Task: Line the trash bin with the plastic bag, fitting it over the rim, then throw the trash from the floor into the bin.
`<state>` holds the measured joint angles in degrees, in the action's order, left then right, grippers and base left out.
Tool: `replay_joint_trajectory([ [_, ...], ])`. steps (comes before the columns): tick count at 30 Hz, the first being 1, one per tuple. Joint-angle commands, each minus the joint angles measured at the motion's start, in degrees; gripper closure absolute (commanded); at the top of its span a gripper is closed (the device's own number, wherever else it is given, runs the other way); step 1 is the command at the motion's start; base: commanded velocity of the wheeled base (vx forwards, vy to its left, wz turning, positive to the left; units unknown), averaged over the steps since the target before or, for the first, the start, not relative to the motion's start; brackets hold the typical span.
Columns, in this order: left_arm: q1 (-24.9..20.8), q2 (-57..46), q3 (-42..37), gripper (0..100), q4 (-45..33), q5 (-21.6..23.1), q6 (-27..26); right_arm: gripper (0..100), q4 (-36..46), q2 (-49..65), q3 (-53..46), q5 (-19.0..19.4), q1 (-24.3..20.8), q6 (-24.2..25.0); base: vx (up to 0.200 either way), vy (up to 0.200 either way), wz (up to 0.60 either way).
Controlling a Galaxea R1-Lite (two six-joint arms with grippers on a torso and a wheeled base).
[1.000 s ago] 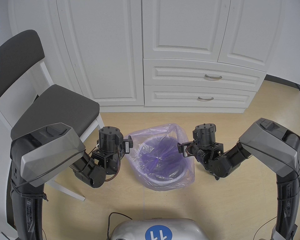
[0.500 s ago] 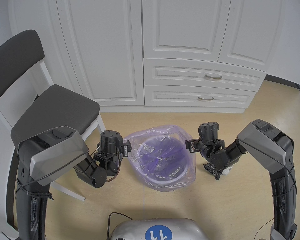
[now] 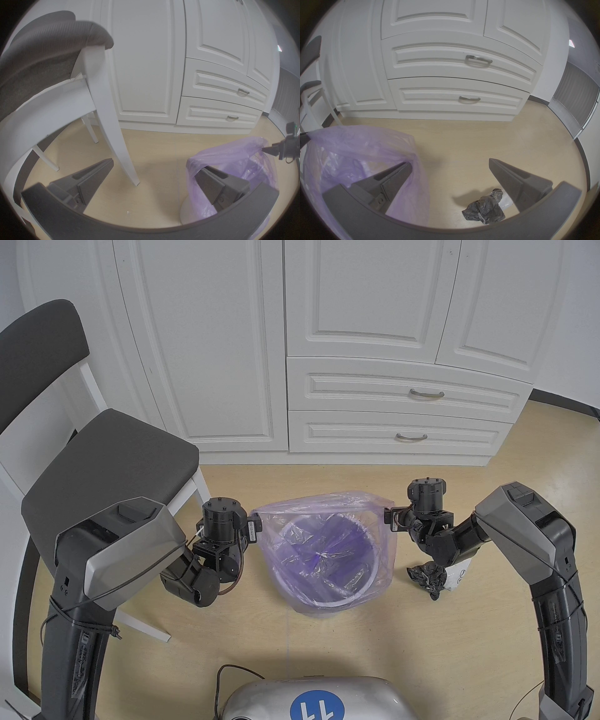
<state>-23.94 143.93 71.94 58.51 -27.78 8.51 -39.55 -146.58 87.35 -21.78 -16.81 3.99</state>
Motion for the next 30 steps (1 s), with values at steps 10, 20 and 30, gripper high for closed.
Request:
replay_joint_trajectory([
  [10, 2.4, 7.1, 7.3, 0, 0.2, -0.7, 1.4, 0, -0.2, -9.2, 10.7, 0.3, 0.2, 7.0, 0.0, 0.0, 0.0],
  [20, 2.4, 12.2, 15.4, 0, 1.0, -3.2, 4.1, 0, -0.7, -12.7, 16.1, 1.6, -2.3, 14.4, 0.0, 0.0, 0.0],
  [30, 2.5, 16.1, 20.5, 0, 0.4, -3.7, 4.1, 0, -0.3, -15.1, 17.9, 1.5, -2.3, 15.0, 0.0, 0.0, 0.0],
])
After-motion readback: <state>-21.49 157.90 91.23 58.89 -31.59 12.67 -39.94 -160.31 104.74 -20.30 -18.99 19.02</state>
